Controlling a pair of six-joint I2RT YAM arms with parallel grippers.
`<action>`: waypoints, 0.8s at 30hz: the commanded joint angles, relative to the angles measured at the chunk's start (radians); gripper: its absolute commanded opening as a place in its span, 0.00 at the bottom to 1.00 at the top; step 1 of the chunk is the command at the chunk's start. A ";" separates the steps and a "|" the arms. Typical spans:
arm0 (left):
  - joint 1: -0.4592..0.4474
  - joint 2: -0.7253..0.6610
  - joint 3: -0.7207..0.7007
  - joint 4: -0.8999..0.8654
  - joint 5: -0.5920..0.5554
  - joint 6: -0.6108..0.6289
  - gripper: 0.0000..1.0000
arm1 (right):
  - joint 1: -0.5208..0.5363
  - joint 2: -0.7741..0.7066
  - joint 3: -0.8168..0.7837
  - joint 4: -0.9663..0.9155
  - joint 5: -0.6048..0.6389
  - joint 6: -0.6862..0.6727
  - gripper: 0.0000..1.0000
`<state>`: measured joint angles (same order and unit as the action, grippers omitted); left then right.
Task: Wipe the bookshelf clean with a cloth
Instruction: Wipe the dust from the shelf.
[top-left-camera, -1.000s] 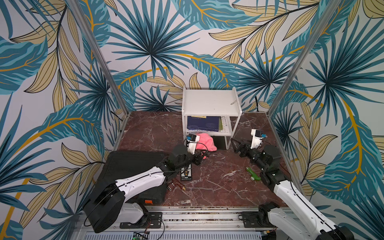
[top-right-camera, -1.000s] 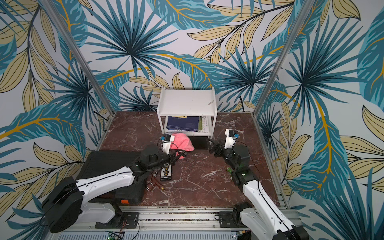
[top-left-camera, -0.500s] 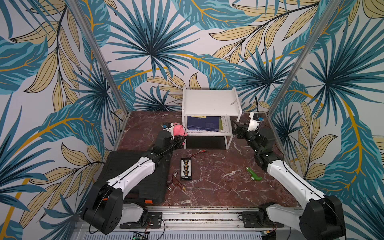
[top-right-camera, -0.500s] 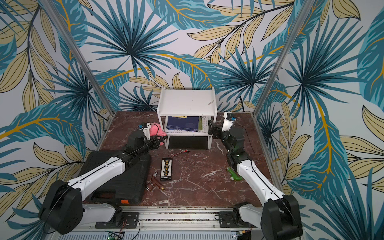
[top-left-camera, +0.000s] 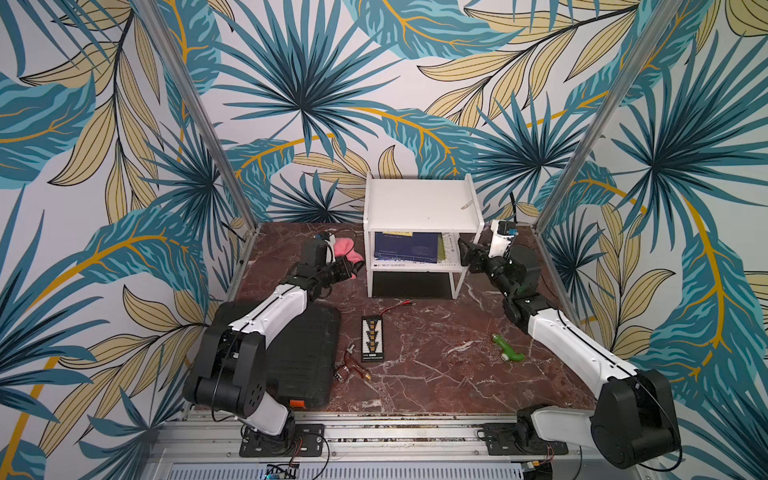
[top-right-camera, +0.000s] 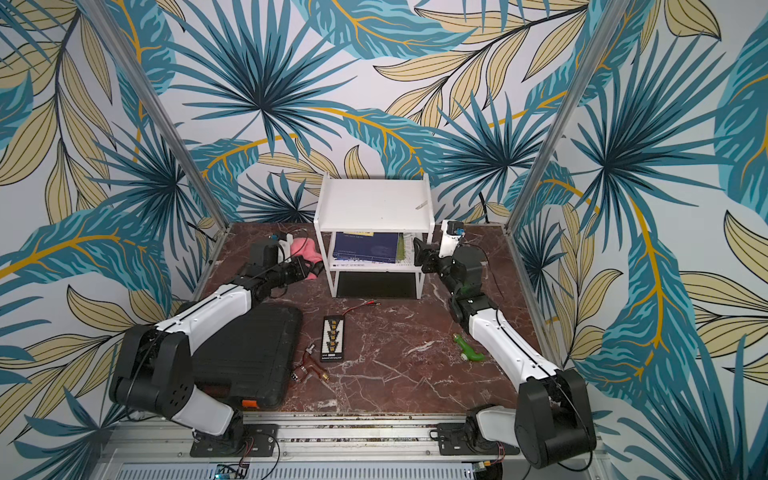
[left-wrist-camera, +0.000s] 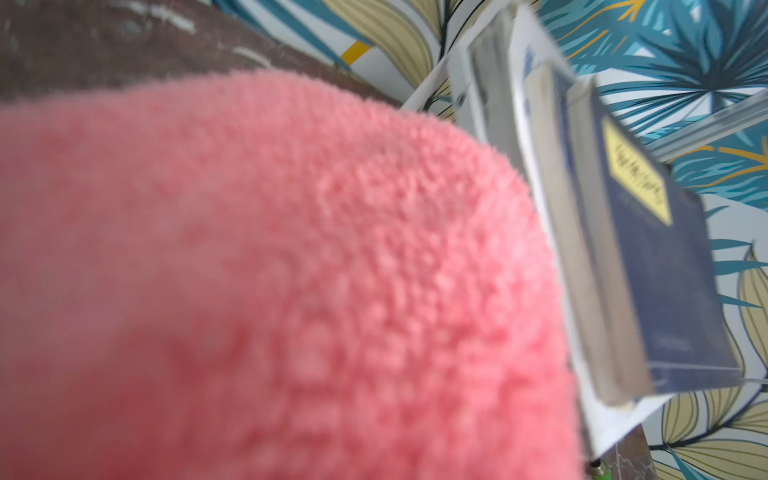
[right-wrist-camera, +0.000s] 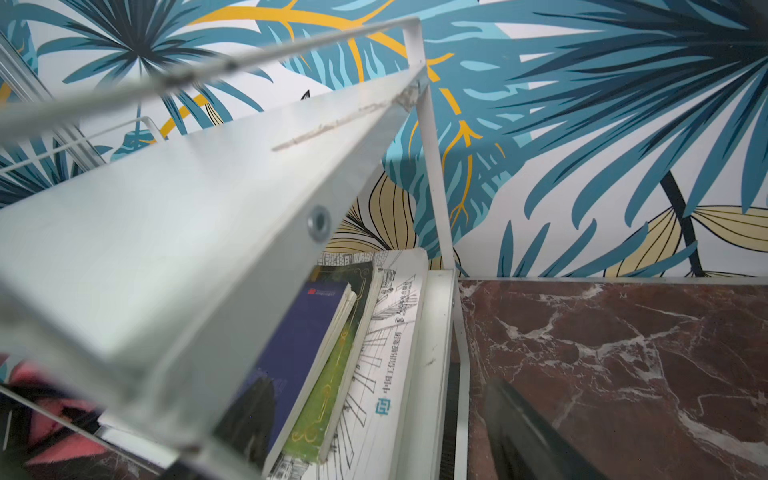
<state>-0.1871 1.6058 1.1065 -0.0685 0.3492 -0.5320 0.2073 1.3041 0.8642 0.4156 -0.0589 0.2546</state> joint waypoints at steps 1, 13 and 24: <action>0.011 0.179 0.136 -0.089 0.207 0.140 0.00 | 0.000 0.038 0.004 -0.012 0.010 0.030 0.82; 0.030 0.445 0.539 -0.094 0.329 0.075 0.00 | 0.001 0.057 0.031 -0.057 -0.021 0.091 0.82; 0.019 0.557 0.438 0.044 0.338 -0.004 0.00 | 0.002 0.085 0.027 -0.079 -0.040 0.117 0.81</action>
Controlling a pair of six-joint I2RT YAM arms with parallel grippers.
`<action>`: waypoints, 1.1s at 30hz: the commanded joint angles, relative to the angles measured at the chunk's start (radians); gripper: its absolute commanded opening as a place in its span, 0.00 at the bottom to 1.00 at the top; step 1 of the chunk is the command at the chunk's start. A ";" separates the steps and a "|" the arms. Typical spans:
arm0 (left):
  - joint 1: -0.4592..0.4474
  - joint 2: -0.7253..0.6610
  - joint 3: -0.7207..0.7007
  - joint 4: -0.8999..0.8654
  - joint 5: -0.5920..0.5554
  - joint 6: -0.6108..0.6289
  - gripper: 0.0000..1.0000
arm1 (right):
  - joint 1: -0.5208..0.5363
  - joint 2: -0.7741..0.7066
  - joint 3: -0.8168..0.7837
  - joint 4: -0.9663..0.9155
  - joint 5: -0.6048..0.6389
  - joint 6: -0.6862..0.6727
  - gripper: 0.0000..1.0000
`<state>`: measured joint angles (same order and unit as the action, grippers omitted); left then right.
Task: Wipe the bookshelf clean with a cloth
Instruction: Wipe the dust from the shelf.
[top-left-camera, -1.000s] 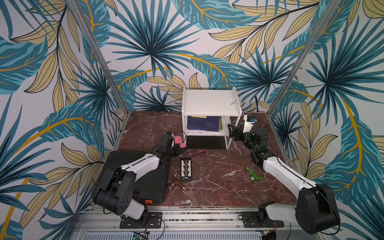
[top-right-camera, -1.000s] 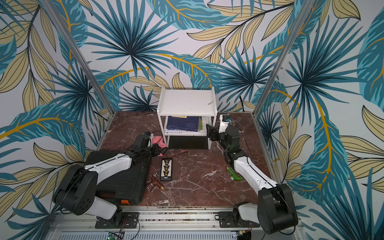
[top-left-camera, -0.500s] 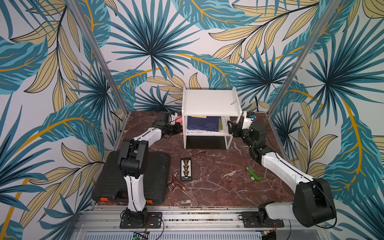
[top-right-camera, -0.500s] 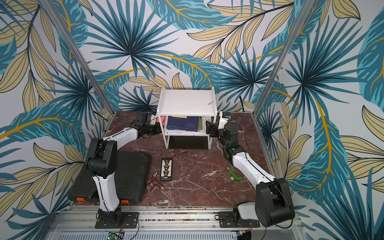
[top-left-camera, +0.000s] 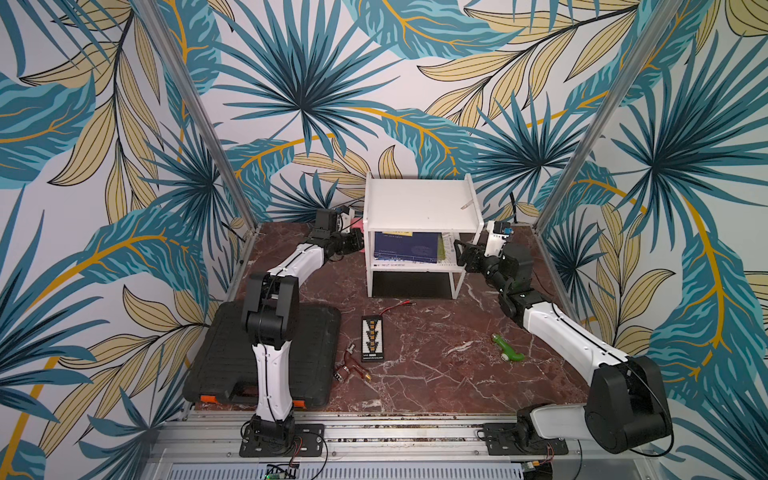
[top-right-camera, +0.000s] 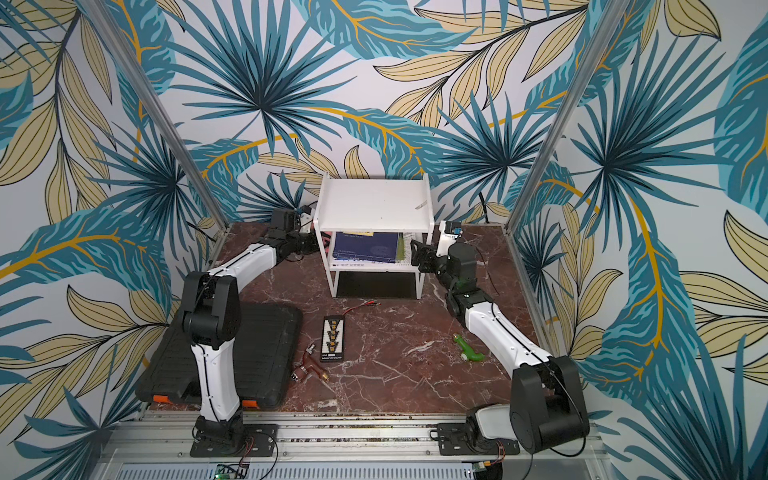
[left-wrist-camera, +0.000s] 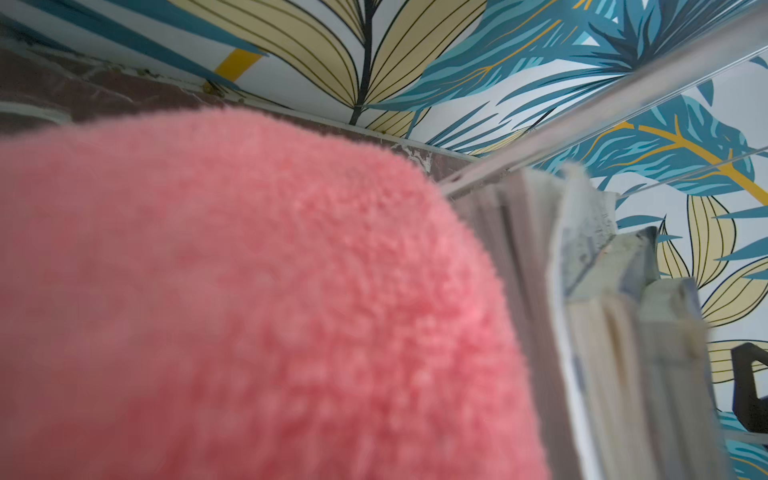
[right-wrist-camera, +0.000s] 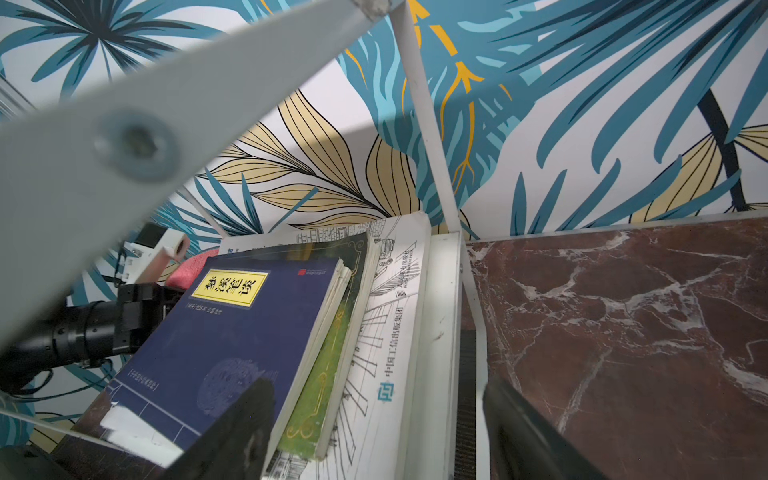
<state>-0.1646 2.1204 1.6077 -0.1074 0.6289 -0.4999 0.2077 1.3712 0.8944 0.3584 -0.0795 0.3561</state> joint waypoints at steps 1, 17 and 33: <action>-0.007 0.040 -0.096 0.115 0.101 -0.049 0.00 | 0.001 0.020 0.000 -0.026 -0.026 0.017 0.81; 0.032 0.147 -0.006 0.041 0.109 -0.053 0.00 | 0.001 0.050 0.021 -0.056 -0.043 0.017 0.80; 0.037 0.058 -0.080 -0.067 0.187 0.039 0.00 | 0.001 0.042 -0.028 0.002 -0.042 0.041 0.83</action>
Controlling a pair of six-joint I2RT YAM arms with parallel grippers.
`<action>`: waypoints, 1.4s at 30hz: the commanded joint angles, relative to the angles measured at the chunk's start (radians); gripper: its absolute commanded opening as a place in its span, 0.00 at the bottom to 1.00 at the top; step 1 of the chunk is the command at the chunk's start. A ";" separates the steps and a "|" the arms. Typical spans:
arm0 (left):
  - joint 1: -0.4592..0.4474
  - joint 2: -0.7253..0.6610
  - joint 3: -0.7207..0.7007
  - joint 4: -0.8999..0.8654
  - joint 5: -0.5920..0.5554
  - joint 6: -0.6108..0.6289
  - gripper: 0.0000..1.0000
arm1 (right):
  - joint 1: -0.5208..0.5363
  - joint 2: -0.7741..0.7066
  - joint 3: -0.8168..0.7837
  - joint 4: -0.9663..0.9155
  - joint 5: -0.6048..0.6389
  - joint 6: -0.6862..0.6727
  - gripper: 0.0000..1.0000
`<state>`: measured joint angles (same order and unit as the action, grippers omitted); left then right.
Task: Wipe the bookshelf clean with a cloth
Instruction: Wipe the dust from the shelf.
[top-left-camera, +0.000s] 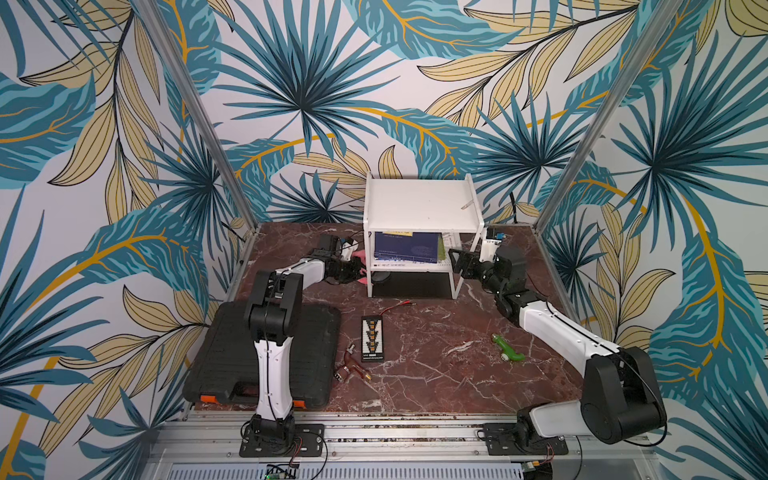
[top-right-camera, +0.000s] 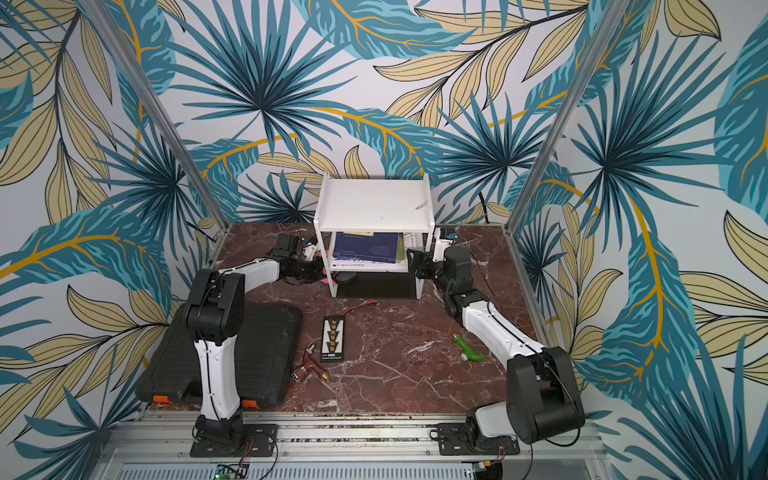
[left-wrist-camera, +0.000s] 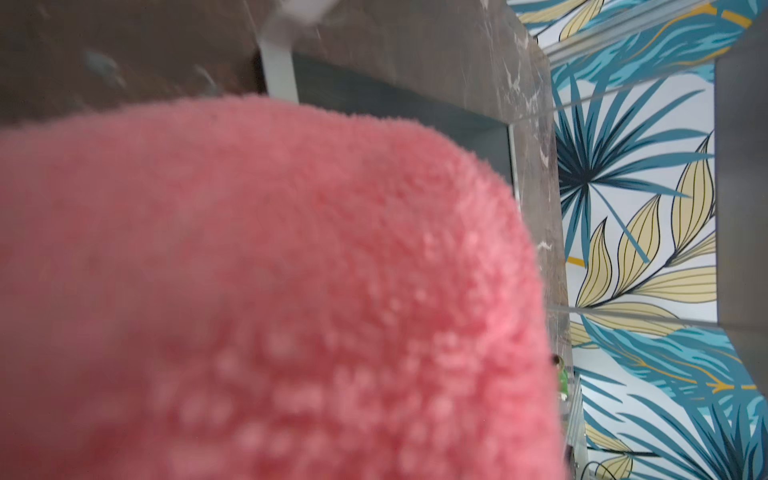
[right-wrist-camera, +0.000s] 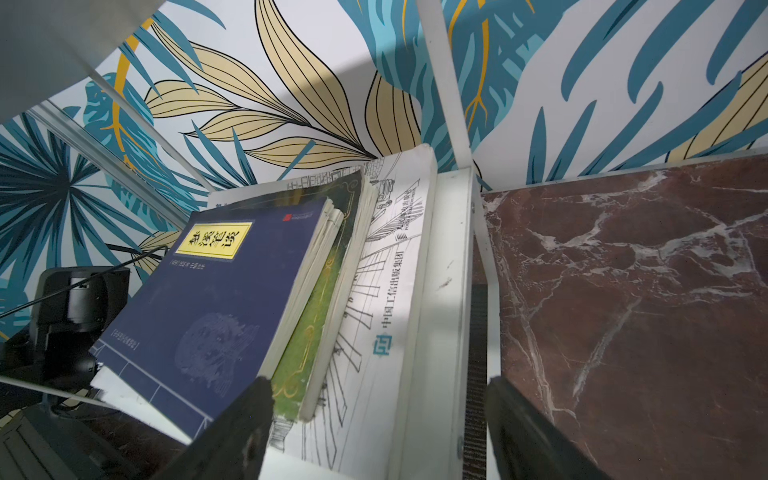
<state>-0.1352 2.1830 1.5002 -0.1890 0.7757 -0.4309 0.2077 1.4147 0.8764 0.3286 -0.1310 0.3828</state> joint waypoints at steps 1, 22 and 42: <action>0.004 -0.041 -0.020 0.031 0.041 -0.029 0.00 | 0.001 -0.001 -0.010 0.034 0.004 0.018 0.83; -0.062 -0.118 0.481 -0.210 -0.222 0.083 0.00 | 0.001 -0.089 -0.025 0.010 0.025 0.007 0.84; -0.064 -0.402 -0.015 0.023 -0.312 -0.023 0.00 | 0.001 -0.111 -0.037 -0.027 0.039 -0.013 0.84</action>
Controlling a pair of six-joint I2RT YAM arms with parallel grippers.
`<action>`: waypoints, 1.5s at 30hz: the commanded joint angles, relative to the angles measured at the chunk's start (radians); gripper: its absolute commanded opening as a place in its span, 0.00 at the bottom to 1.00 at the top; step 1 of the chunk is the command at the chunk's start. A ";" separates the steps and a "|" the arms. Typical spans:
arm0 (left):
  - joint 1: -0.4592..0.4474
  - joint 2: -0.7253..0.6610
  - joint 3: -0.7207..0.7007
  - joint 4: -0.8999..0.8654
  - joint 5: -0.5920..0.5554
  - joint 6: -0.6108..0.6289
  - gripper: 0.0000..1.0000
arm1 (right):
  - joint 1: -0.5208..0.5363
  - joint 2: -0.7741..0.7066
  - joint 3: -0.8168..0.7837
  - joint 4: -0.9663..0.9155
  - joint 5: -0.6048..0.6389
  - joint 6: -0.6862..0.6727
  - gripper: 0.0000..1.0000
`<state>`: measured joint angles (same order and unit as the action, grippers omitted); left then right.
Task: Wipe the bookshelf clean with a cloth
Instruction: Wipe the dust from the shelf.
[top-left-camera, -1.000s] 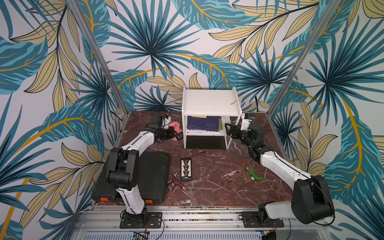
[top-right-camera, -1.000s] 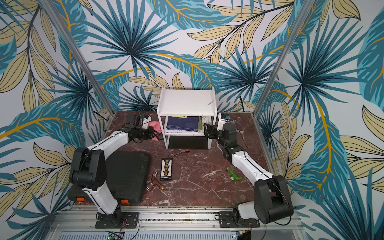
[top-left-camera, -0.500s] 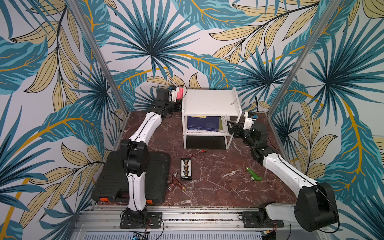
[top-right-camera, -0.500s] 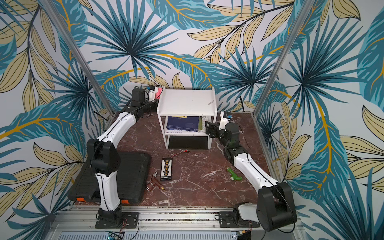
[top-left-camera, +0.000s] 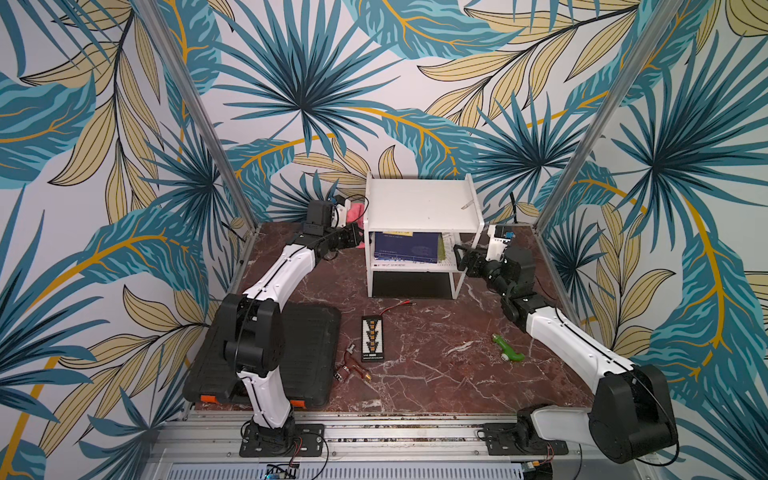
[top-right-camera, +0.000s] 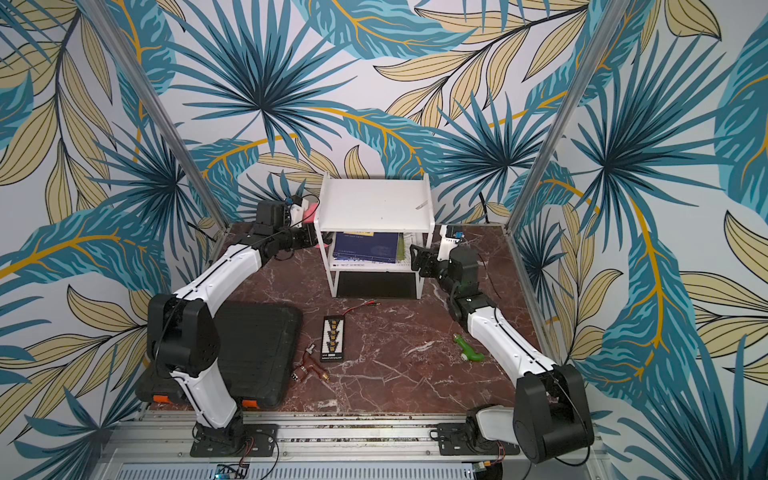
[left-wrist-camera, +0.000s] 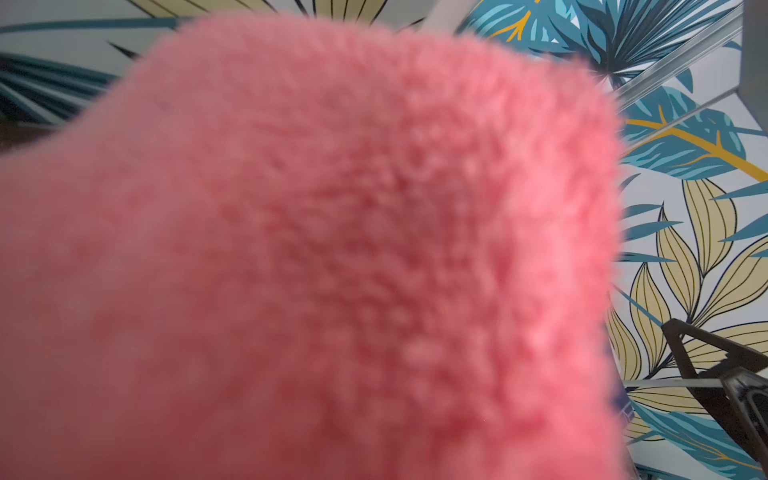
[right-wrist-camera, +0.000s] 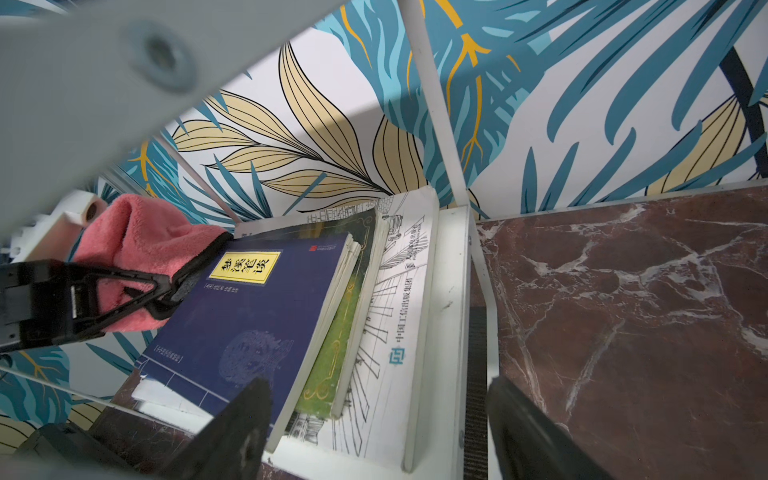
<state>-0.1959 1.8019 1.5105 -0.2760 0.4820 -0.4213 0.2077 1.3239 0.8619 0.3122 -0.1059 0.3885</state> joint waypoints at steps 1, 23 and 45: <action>-0.004 -0.007 -0.001 0.108 -0.031 -0.027 0.00 | 0.001 -0.025 -0.023 -0.011 0.017 -0.019 0.85; -0.069 -0.606 -0.457 -0.125 -0.172 0.032 0.00 | 0.001 -0.125 -0.086 -0.010 0.062 -0.035 0.86; -0.208 -0.400 -0.385 0.081 -0.235 -0.010 0.00 | 0.001 -0.173 -0.114 -0.042 0.080 -0.063 0.87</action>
<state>-0.3962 1.4651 1.0031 -0.2573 0.2466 -0.4580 0.2077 1.1893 0.7425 0.2878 -0.0334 0.3550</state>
